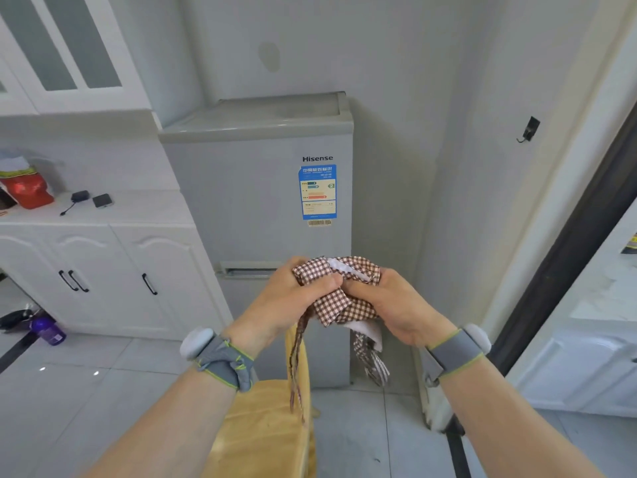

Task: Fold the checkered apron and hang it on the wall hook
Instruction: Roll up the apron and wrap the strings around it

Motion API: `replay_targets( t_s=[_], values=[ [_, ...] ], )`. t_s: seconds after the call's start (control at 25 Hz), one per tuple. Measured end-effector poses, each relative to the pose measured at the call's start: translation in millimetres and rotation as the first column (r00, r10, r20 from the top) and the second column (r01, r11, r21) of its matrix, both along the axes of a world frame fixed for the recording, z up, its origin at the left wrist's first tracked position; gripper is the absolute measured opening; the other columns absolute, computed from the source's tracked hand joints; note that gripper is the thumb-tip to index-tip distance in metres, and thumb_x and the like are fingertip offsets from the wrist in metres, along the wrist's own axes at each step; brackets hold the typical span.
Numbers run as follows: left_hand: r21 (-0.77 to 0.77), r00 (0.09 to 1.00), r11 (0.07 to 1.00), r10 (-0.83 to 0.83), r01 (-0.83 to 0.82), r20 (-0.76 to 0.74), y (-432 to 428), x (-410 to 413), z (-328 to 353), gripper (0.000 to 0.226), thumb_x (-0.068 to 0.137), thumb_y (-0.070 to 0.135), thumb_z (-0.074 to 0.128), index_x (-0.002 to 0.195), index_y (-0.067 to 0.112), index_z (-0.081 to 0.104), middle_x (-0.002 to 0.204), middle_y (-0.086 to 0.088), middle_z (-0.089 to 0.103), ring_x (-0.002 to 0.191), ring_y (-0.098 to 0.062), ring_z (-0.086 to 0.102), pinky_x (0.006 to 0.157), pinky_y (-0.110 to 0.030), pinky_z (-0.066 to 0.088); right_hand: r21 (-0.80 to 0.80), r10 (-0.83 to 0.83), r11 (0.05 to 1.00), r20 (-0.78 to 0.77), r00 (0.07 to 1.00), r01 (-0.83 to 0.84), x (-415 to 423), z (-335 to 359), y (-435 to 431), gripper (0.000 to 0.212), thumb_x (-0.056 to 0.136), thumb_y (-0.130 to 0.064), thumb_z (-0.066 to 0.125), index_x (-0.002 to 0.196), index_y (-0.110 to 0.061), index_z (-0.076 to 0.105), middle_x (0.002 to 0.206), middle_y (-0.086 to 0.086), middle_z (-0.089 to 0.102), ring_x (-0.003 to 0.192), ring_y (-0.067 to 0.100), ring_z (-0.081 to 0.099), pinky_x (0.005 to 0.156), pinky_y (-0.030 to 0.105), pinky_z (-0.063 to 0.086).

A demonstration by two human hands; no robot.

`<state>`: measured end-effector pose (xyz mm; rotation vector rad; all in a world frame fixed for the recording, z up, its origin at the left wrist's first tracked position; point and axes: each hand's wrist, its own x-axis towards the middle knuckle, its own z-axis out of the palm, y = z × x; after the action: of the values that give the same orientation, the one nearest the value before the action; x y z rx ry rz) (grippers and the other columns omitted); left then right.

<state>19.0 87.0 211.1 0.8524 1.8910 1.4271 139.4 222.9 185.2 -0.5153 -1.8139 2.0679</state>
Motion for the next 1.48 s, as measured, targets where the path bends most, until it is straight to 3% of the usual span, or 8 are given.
replay_targets(
  t_s=[0.16, 0.4, 0.56, 0.68, 0.88, 1.0, 1.24, 1.48],
  values=[
    [-0.036, 0.996, 0.996, -0.079, 0.08, 0.034, -4, -10, 2, 0.034, 0.078, 0.029, 0.076, 0.109, 0.02, 0.067, 0.107, -0.002, 0.073, 0.101, -0.016, 0.068, 0.091, -0.035, 0.054, -0.038, -0.001, 0.999, -0.035, 0.999, -0.001, -3, 2, -3, 0.02, 0.091, -0.011, 0.061, 0.108, -0.002, 0.067, 0.088, 0.014, 0.074, 0.071, 0.023, 0.072, 0.058, 0.028, 0.058],
    [-0.1, 0.988, 0.983, 0.149, -0.153, -0.041, 2, -9, -13, 0.017, 0.08, 0.02, 0.073, 0.096, 0.016, 0.069, 0.092, -0.006, 0.075, 0.082, -0.021, 0.072, 0.068, -0.036, 0.062, 0.131, 0.0, 0.991, 0.139, 0.99, -0.019, -1, -9, 15, 0.02, 0.086, -0.011, 0.064, 0.106, -0.007, 0.066, 0.103, 0.012, 0.074, 0.098, 0.026, 0.069, 0.086, 0.036, 0.054],
    [-0.183, 0.946, 0.962, 0.145, -0.204, -0.291, 14, 0, -22, 0.013, 0.076, 0.029, 0.068, 0.08, 0.017, 0.069, 0.079, -0.001, 0.075, 0.073, -0.018, 0.071, 0.068, -0.035, 0.06, 0.659, -0.468, 0.672, 0.024, 0.884, 0.338, -19, -18, 0, 0.01, 0.078, -0.009, 0.061, 0.087, -0.011, 0.057, 0.078, 0.005, 0.068, 0.073, 0.022, 0.06, 0.065, 0.033, 0.046],
    [-0.202, 0.919, 0.945, 0.175, -0.257, -0.354, 25, 6, -31, 0.021, 0.074, 0.029, 0.058, 0.08, 0.013, 0.069, 0.076, -0.008, 0.075, 0.072, -0.026, 0.072, 0.067, -0.041, 0.06, 0.754, -0.385, 0.552, -0.146, 0.911, 0.355, -33, -30, -27, 0.009, 0.08, -0.007, 0.06, 0.087, -0.013, 0.058, 0.081, 0.0, 0.064, 0.074, 0.02, 0.057, 0.066, 0.036, 0.048],
    [0.039, 0.873, 0.999, -0.005, -0.016, 0.487, 17, -1, -31, 0.027, 0.089, 0.014, 0.045, 0.1, 0.005, 0.068, 0.099, -0.019, 0.068, 0.081, -0.026, 0.067, 0.09, -0.046, 0.055, 0.824, -0.156, 0.531, -0.135, 0.978, 0.199, -20, -35, -13, 0.016, 0.086, -0.009, 0.057, 0.097, -0.012, 0.068, 0.095, 0.001, 0.062, 0.086, 0.016, 0.06, 0.077, 0.036, 0.051],
    [0.048, 0.813, 0.998, 0.008, -0.044, 0.582, 19, -7, -32, 0.033, 0.092, 0.033, 0.056, 0.108, 0.006, 0.068, 0.088, -0.012, 0.069, 0.072, -0.021, 0.067, 0.077, -0.037, 0.059, 0.902, 0.043, 0.432, -0.022, 0.999, 0.001, -18, -19, -3, 0.017, 0.085, -0.01, 0.058, 0.097, -0.012, 0.071, 0.095, 0.002, 0.064, 0.089, 0.017, 0.06, 0.082, 0.036, 0.051],
    [0.068, 0.724, 0.901, 0.298, -0.429, 0.621, 28, -19, -29, 0.022, 0.087, 0.019, 0.066, 0.104, 0.005, 0.065, 0.092, -0.014, 0.071, 0.069, -0.024, 0.067, 0.05, -0.028, 0.055, 0.426, -0.605, 0.529, -0.418, 0.678, 0.734, 24, -12, -32, 0.012, 0.087, -0.012, 0.056, 0.085, -0.021, 0.062, 0.079, -0.006, 0.064, 0.074, 0.001, 0.058, 0.07, 0.017, 0.044],
    [0.061, 0.812, 0.919, 0.312, -0.391, 0.494, 37, -14, -14, 0.007, 0.087, 0.025, 0.065, 0.087, 0.018, 0.065, 0.073, 0.0, 0.071, 0.057, -0.012, 0.064, 0.043, -0.022, 0.043, 0.513, -0.269, 0.826, -0.007, 0.963, 0.234, -7, -51, -84, 0.035, 0.089, -0.025, 0.06, 0.124, -0.024, 0.055, 0.119, -0.011, 0.059, 0.111, 0.004, 0.056, 0.088, 0.021, 0.049]
  ],
)
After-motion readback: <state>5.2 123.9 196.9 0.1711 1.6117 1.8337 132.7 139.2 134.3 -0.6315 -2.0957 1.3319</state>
